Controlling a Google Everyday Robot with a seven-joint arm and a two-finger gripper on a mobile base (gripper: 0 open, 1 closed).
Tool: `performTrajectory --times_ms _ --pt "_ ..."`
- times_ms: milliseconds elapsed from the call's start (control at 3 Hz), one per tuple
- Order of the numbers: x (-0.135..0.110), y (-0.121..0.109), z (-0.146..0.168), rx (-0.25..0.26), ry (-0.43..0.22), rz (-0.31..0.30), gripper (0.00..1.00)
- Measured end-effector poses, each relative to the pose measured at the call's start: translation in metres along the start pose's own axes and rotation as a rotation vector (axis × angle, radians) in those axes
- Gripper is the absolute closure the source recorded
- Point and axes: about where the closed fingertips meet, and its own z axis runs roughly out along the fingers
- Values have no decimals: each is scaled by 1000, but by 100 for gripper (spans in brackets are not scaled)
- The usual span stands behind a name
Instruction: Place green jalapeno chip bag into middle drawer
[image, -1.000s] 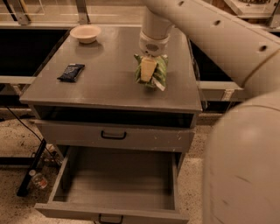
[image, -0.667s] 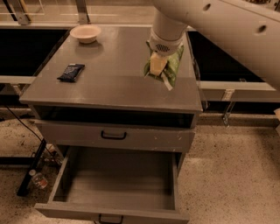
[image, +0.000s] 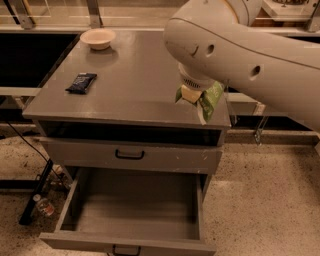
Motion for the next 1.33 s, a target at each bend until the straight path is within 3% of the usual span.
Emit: performTrajectory --times_ms 667,1333 --pt "1 8 -10 0 -26 -31 100" --pt "37 43 -45 -23 -54 -64 100"
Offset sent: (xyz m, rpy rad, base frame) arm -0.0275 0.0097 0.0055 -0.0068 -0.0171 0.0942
